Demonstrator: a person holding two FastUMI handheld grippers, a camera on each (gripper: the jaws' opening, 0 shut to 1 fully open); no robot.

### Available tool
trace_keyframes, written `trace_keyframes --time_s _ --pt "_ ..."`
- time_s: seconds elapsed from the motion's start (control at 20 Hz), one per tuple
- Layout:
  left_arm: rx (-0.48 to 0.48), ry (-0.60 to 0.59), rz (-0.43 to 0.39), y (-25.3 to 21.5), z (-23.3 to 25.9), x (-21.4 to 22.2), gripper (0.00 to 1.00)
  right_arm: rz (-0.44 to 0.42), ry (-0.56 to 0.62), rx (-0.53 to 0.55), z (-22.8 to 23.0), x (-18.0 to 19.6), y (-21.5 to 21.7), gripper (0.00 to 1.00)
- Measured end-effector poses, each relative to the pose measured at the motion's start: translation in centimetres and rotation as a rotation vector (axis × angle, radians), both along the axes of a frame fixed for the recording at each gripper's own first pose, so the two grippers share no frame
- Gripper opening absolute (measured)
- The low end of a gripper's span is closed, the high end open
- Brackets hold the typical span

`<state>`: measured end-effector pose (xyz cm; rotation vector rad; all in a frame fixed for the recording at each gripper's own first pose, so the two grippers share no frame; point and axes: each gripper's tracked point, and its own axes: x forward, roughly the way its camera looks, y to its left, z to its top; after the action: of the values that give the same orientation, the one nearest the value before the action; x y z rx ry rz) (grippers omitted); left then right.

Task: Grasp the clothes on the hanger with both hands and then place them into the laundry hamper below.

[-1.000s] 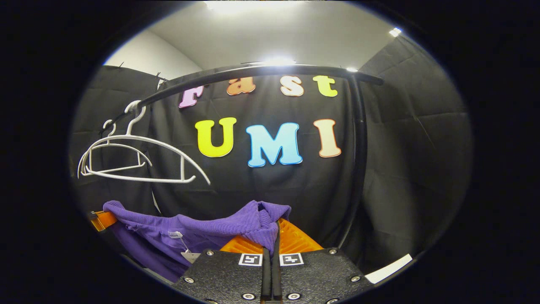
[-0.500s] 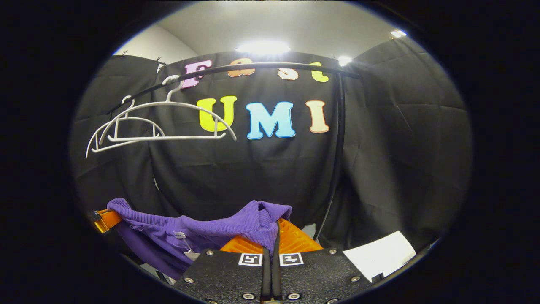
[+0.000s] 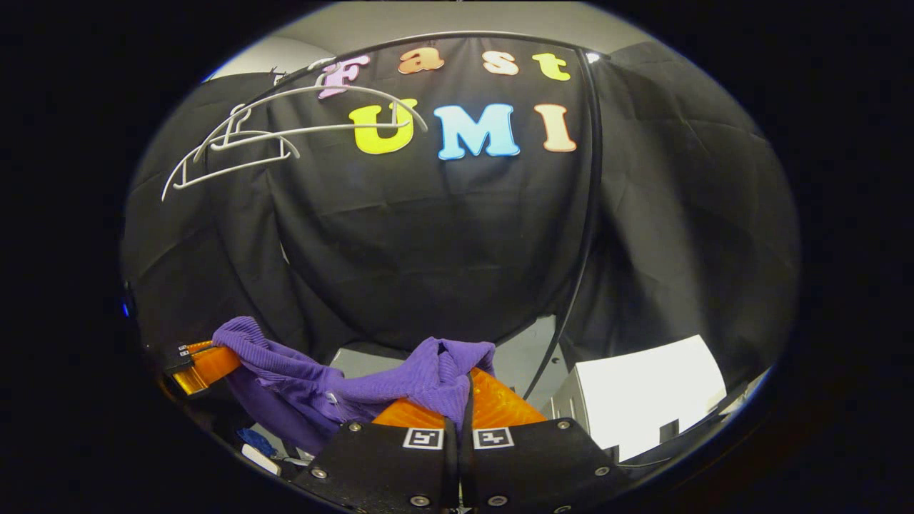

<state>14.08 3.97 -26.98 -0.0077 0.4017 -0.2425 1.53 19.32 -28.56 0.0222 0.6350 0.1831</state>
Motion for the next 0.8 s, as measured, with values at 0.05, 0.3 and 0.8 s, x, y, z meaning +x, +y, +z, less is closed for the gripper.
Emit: trace_keyframes --time_s 0.05,0.3,0.8 --pt "0.005 0.028 -0.013 -0.6 -1.4 -0.7 0.01 0.005 0.033 0.007 -1.7 -0.6 0.1 0.01" --pt "0.034 0.136 -0.075 -2.9 -8.9 -2.7 0.01 0.019 0.138 0.011 -8.7 -2.0 0.5 0.01" --pt "0.040 0.249 -0.060 -3.7 -19.4 -0.6 0.01 -0.073 0.269 0.009 -16.6 -2.6 -1.4 0.03"
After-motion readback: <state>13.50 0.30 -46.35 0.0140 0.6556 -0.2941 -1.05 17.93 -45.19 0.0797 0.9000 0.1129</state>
